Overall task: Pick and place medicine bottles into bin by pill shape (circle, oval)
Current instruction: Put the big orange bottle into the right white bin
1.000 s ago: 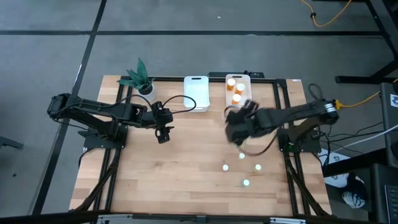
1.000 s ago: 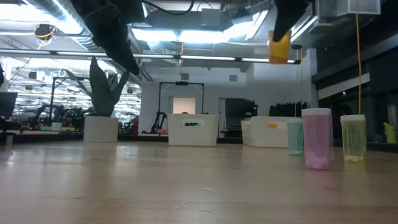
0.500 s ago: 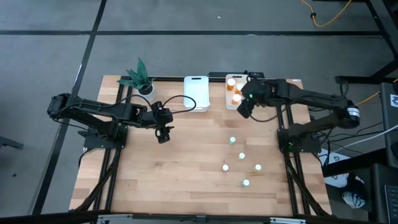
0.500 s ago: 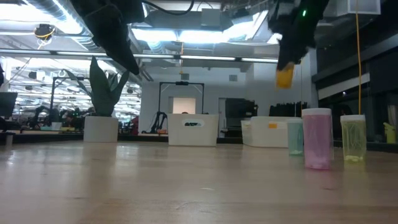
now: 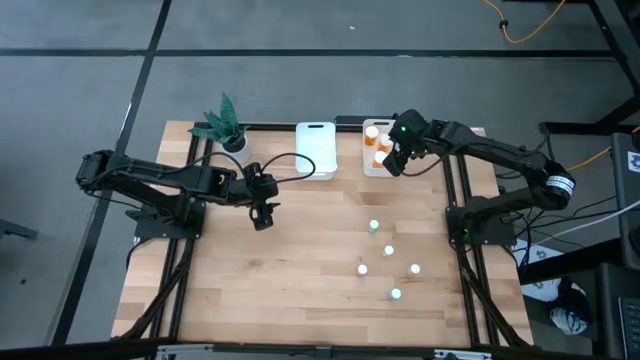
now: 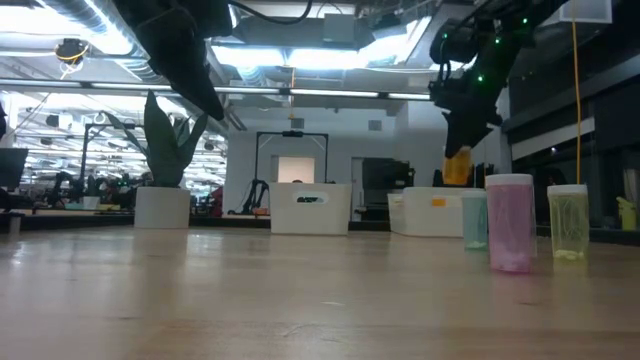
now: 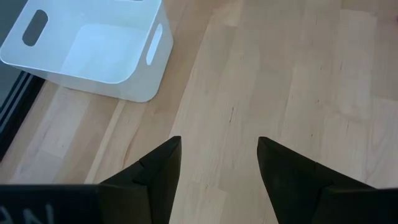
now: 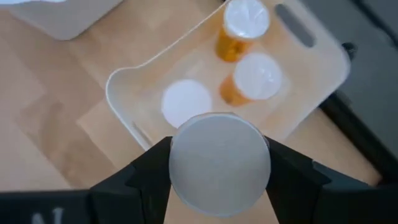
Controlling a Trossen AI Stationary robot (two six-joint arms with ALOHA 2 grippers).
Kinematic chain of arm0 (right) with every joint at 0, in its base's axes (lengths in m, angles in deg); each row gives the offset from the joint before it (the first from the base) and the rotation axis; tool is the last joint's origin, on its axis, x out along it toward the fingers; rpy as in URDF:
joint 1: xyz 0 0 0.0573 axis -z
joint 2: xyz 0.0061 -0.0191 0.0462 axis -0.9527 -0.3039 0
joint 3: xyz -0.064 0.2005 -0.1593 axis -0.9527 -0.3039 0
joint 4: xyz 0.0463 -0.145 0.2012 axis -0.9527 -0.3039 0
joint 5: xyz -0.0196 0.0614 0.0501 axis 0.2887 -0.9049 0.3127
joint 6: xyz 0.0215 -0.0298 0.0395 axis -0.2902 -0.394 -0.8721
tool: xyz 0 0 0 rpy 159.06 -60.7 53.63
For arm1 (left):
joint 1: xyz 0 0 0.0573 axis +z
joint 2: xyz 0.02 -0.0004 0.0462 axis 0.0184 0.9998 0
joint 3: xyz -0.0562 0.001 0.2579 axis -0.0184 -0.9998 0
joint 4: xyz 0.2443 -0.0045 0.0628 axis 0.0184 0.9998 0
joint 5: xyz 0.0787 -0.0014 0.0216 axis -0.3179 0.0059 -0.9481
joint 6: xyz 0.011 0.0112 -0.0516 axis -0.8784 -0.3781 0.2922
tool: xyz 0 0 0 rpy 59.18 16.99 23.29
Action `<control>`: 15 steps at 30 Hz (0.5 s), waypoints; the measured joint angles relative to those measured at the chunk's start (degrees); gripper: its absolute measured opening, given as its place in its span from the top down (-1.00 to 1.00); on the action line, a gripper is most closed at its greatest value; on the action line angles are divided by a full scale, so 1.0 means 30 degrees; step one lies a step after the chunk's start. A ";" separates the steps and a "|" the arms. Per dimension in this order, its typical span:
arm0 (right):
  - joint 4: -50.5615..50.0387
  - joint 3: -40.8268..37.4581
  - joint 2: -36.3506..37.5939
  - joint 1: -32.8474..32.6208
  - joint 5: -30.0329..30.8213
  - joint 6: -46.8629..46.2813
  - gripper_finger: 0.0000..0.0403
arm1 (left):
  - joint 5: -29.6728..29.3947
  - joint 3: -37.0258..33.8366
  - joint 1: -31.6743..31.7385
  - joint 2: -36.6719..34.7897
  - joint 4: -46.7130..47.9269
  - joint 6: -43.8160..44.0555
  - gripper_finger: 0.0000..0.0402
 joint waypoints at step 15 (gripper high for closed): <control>0.0621 -0.0040 -0.3320 0.0679 -0.0590 0.2549 -0.06 | -0.0024 0.0004 0.0006 -0.0002 -0.0011 0.0118 -0.01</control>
